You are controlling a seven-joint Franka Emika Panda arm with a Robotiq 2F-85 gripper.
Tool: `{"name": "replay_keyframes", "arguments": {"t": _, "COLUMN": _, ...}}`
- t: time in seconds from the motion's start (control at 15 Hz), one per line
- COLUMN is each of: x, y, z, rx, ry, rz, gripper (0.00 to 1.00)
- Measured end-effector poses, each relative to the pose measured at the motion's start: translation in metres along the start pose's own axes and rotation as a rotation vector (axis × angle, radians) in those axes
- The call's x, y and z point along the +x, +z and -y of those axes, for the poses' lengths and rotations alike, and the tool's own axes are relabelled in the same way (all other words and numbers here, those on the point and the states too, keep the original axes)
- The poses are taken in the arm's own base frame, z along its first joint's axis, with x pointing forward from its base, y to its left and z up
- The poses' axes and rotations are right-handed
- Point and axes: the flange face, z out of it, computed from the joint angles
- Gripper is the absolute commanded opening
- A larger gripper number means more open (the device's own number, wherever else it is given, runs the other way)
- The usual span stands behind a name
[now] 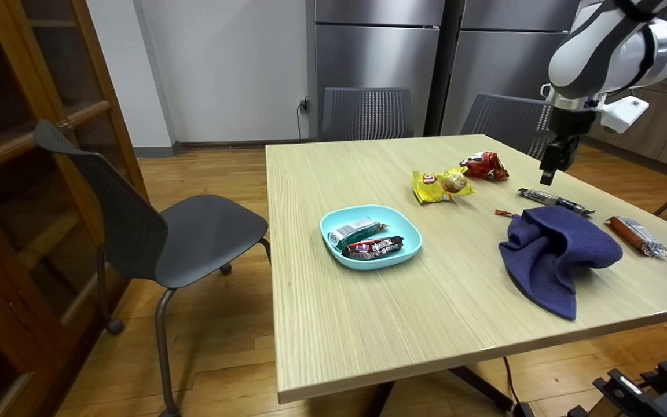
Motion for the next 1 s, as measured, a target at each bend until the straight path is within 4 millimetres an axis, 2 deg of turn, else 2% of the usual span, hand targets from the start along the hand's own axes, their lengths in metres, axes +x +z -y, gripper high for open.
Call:
{"name": "replay_keyframes", "arguments": {"t": 0.6, "x": 0.000, "y": 0.057, "z": -0.006, "rx": 0.027, "ry": -0.249, "rz": 0.047, "gripper": 1.00}}
{"name": "replay_keyframes", "arguments": {"t": 1.0, "x": -0.011, "y": 0.069, "z": -0.019, "rx": 0.038, "ry": -0.231, "rz": 0.049, "gripper": 1.00}}
